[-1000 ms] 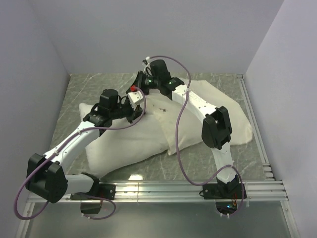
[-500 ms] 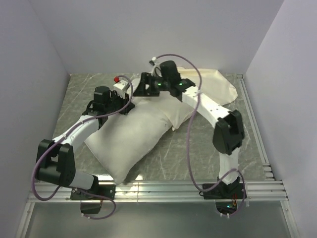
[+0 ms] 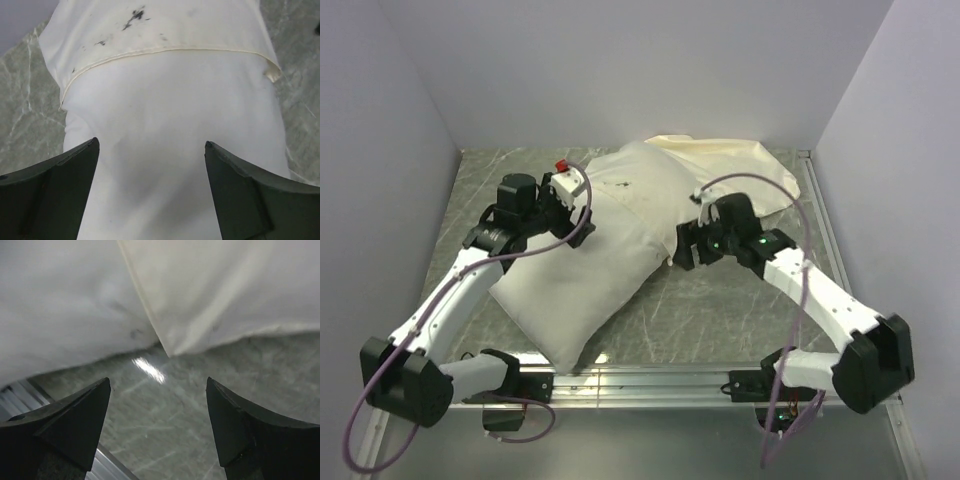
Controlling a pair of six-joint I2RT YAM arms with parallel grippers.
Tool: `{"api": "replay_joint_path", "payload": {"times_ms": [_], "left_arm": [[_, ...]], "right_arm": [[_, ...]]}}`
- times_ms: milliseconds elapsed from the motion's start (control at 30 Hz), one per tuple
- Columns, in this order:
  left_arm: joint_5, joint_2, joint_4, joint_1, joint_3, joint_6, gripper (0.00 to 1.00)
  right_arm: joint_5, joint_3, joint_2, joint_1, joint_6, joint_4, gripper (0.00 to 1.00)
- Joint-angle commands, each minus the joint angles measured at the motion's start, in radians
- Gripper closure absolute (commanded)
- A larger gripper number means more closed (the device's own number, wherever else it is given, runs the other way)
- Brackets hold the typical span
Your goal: Put the pillow into the pillowcase
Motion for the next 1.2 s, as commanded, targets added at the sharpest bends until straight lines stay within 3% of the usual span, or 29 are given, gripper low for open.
{"api": "replay_joint_path", "payload": {"times_ms": [0,33,167,267,500,600,633,733,833,900,967,1067,1167], "left_arm": [[-0.058,-0.067,-0.069,-0.047,-0.025,0.063,0.06],[-0.038,-0.089,-0.067,-0.049,-0.03,0.046,0.01],[0.004,-0.13,-0.057,-0.07,-0.063,-0.018,0.01],[-0.054,-0.172,-0.022,-0.132,-0.118,-0.049,0.01],[-0.238,-0.204,0.054,-0.27,-0.223,-0.048,0.01],[-0.254,-0.178,0.074,-0.314,-0.229,-0.026,0.01],[-0.257,-0.172,0.084,-0.327,-0.229,-0.013,0.01],[-0.259,-0.146,0.094,-0.399,-0.221,0.004,0.01],[-0.3,-0.107,0.089,-0.509,-0.197,0.012,0.01],[-0.384,-0.072,0.1,-0.645,-0.18,0.012,0.01],[-0.567,-0.025,0.11,-0.743,-0.174,0.005,0.01],[-0.758,0.092,0.147,-0.762,-0.21,-0.011,0.01],[-0.855,0.188,0.273,-0.752,-0.27,0.003,0.01]], "right_arm": [[0.083,-0.1,0.103,0.011,0.006,0.05,0.16],[0.084,-0.1,0.124,0.012,0.019,0.091,0.16],[0.037,-0.123,0.217,0.014,0.124,0.231,0.2],[0.028,-0.123,0.289,0.021,0.198,0.333,0.28],[0.063,-0.146,0.287,0.047,0.284,0.493,0.32],[0.129,-0.132,0.335,0.046,0.286,0.501,0.57],[0.135,-0.111,0.347,0.047,0.283,0.48,0.78],[0.101,-0.085,0.361,0.046,0.273,0.434,1.0],[0.035,-0.083,0.314,0.055,0.255,0.397,1.0],[0.015,-0.083,0.277,0.061,0.238,0.375,1.0],[0.0,-0.088,0.258,0.061,0.23,0.349,1.0],[-0.023,-0.085,0.237,0.061,0.224,0.318,1.0],[-0.063,-0.086,0.22,0.061,0.22,0.297,1.0]]}}
